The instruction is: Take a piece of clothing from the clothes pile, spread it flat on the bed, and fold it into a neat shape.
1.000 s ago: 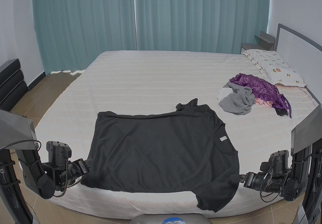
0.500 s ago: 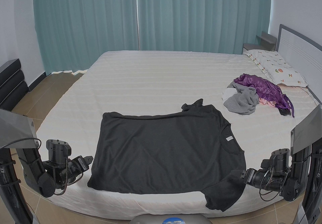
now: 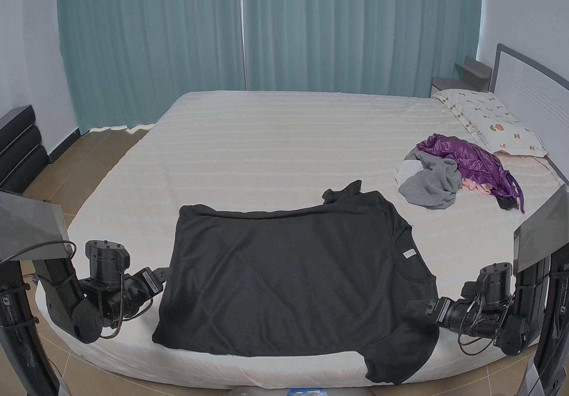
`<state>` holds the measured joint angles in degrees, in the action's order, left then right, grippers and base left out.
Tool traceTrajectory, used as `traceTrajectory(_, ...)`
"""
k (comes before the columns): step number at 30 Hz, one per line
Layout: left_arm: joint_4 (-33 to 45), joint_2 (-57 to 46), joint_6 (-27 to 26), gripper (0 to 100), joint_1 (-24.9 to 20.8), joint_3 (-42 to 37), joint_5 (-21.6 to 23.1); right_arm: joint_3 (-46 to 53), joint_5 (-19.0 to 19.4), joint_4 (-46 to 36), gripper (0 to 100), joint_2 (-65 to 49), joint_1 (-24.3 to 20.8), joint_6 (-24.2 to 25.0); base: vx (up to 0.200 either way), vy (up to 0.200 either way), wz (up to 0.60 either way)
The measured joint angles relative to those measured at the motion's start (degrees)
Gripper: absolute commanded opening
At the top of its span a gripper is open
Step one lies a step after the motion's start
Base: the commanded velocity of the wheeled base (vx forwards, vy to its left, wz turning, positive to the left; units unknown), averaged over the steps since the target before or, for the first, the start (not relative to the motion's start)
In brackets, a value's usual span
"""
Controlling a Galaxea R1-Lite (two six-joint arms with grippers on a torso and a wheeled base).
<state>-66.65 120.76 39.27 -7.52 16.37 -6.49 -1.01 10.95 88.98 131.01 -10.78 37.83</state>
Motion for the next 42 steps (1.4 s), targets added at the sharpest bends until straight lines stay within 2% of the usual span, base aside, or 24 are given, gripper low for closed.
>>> traceTrajectory(6, 1.1, 0.3, 0.0, 100, 0.7, 4.9, 1.0, 0.0, 0.0, 0.0, 100, 0.0, 0.0, 2.1, 0.000, 0.000, 0.00)
traceTrajectory(14, 11.6, 2.1, 0.1, 100, 2.1, 19.1, 7.0, -0.5, 0.2, 0.0, 100, -0.3, 0.0, 5.6, 0.000, 0.000, 0.00)
traceTrajectory(22, 22.3, 9.1, -0.1, 100, 3.4, 41.0, 11.6, -1.4, 2.2, 0.0, 100, -0.3, 0.6, 8.0, 0.000, 0.000, 0.00)
traceTrajectory(34, 36.1, 25.3, -0.2, 100, 4.7, 74.4, 13.7, -2.2, 4.3, 0.0, 100, 0.7, 1.8, 9.2, 0.000, 0.000, 0.00)
traceTrajectory(37, 38.3, 29.6, -0.2, 100, 5.2, 80.8, 13.8, -2.5, 4.6, 0.0, 100, 1.4, 2.0, 9.4, 0.000, 0.000, 0.00)
traceTrajectory(42, 40.0, 34.9, -0.2, 100, 5.8, 86.7, 12.9, -2.6, 5.0, 0.0, 100, 2.4, 2.0, 9.6, 0.000, 0.000, 0.00)
